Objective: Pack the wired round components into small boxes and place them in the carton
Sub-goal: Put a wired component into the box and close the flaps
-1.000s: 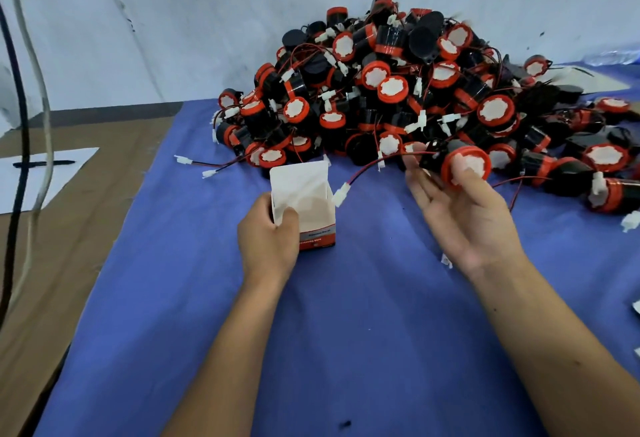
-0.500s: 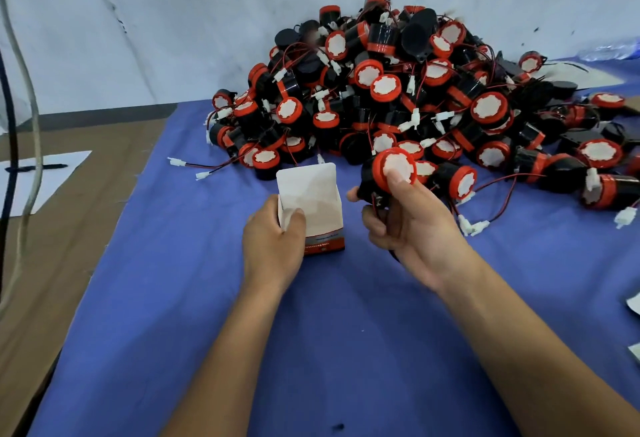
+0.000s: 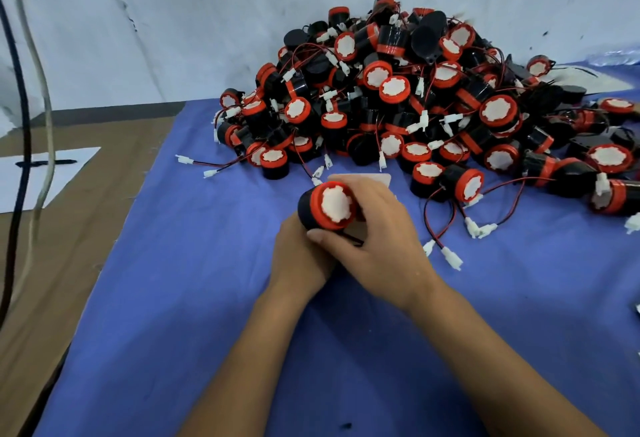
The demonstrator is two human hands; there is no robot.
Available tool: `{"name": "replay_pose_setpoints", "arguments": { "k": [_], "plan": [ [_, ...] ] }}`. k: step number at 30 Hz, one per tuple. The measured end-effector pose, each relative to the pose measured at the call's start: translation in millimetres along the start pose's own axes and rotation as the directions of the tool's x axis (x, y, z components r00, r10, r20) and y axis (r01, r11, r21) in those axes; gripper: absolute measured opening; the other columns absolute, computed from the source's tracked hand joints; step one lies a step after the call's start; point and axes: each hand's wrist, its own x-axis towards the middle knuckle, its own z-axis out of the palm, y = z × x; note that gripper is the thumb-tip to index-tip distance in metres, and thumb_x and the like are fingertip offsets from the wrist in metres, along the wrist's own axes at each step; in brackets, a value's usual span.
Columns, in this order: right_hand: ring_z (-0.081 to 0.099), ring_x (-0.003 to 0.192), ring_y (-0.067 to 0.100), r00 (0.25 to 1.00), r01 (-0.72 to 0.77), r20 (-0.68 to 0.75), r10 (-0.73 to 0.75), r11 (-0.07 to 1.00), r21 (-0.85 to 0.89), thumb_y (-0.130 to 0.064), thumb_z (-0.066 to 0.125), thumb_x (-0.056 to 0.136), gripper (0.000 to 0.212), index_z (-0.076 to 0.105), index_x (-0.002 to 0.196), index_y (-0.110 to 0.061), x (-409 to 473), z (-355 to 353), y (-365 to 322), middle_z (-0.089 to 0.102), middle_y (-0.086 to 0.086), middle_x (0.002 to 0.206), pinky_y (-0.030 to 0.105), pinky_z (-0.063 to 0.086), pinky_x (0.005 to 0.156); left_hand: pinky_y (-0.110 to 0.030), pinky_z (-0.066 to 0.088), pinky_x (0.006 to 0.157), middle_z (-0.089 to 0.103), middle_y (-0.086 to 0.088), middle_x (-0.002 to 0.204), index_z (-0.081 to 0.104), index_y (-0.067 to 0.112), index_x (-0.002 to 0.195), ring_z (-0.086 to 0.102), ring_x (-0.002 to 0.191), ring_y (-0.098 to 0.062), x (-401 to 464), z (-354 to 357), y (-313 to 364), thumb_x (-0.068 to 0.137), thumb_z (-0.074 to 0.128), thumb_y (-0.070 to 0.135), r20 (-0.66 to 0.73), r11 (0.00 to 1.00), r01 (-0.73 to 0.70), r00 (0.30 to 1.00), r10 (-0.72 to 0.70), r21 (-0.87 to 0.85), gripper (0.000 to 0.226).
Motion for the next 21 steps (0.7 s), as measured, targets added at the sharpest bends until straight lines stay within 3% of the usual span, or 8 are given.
{"name": "replay_pose_setpoints", "arguments": {
  "k": [2, 6, 8, 11, 15, 18, 21],
  "plan": [
    [0.054, 0.123, 0.011, 0.999, -0.036, -0.02, 0.036, 0.999, -0.011, -0.034, 0.082, 0.085, 0.061, 0.052, 0.138, -0.025, 0.1, -2.0, 2.8, 0.058, -0.013, 0.131, 0.036, 0.051, 0.101, -0.027, 0.056, 0.079, 0.068, 0.022, 0.09, 0.065, 0.038, 0.094, 0.069, 0.093, -0.012, 1.7, -0.6, 5.3, 0.09, 0.063, 0.019, -0.012, 0.996, -0.017, 1.0, 0.018, 0.082, 0.019],
    [0.051, 0.113, 0.008, 0.998, -0.008, -0.068, -0.003, 0.986, -0.168, -0.023, 0.078, 0.081, 0.056, 0.051, 0.129, -0.033, 1.1, -7.8, 3.9, 0.058, -0.018, 0.12, 0.029, 0.048, 0.094, -0.036, 0.053, 0.062, 0.069, 0.009, 0.074, 0.062, 0.03, 0.081, 0.063, 0.069, -0.009, 1.3, -1.7, 7.1, 0.088, 0.047, 0.031, -0.008, 0.999, 0.04, 0.999, -0.04, 0.03, 0.016],
    [0.048, 0.106, 0.009, 0.998, -0.035, -0.059, 0.021, 0.965, -0.261, -0.021, 0.078, 0.08, 0.056, 0.052, 0.128, -0.033, 1.8, -11.0, 6.1, 0.06, -0.02, 0.114, 0.024, 0.045, 0.088, -0.041, 0.056, 0.066, 0.071, 0.006, 0.078, 0.063, 0.026, 0.081, 0.064, 0.072, -0.015, 3.1, -2.8, 9.8, 0.101, 0.049, 0.036, -0.014, 0.995, 0.1, 0.995, -0.101, -0.03, 0.026],
    [0.044, 0.107, 0.012, 0.995, -0.093, -0.003, 0.097, 0.945, -0.314, -0.021, 0.083, 0.077, 0.057, 0.057, 0.127, -0.028, 2.9, -14.7, 9.4, 0.064, -0.016, 0.112, 0.024, 0.04, 0.087, -0.057, 0.055, 0.079, 0.073, -0.011, 0.088, 0.066, 0.007, 0.092, 0.066, 0.088, -0.036, 4.8, -2.7, 10.7, 0.109, 0.047, 0.04, -0.018, 0.984, 0.163, 0.986, -0.164, -0.066, 0.042],
    [0.042, 0.109, 0.026, 0.992, -0.127, -0.035, 0.124, 0.881, -0.456, -0.015, 0.078, 0.077, 0.052, 0.066, 0.126, -0.025, 5.1, -21.5, 13.2, 0.06, -0.003, 0.11, 0.04, 0.042, 0.093, -0.059, 0.053, 0.09, 0.072, -0.018, 0.099, 0.067, 0.003, 0.1, 0.065, 0.1, -0.039, 7.0, -4.3, 10.9, 0.111, 0.038, 0.047, -0.023, 0.951, 0.235, 0.97, -0.244, -0.201, 0.053],
    [0.036, 0.114, 0.026, 0.982, -0.162, 0.022, 0.19, 0.888, -0.431, -0.006, 0.062, 0.086, 0.047, 0.068, 0.128, -0.027, 5.0, -22.3, 15.1, 0.049, 0.002, 0.122, 0.033, 0.038, 0.097, -0.054, 0.054, 0.094, 0.074, -0.016, 0.1, 0.068, 0.0, 0.1, 0.066, 0.102, -0.036, 10.1, -3.3, 12.6, 0.111, 0.037, 0.042, -0.023, 0.923, 0.296, 0.95, -0.311, -0.247, 0.053],
    [0.032, 0.123, 0.02, 0.948, -0.187, 0.176, 0.267, 0.909, -0.373, -0.031, 0.043, 0.089, 0.044, 0.065, 0.127, -0.028, 1.9, -15.7, 8.7, 0.041, -0.003, 0.128, 0.032, 0.043, 0.097, -0.049, 0.053, 0.08, 0.071, -0.005, 0.085, 0.066, 0.006, 0.09, 0.066, 0.09, -0.029, 6.4, 0.9, 14.5, 0.11, 0.038, 0.035, -0.083, 0.962, 0.251, 0.962, -0.26, -0.102, 0.045]
  ]
}}
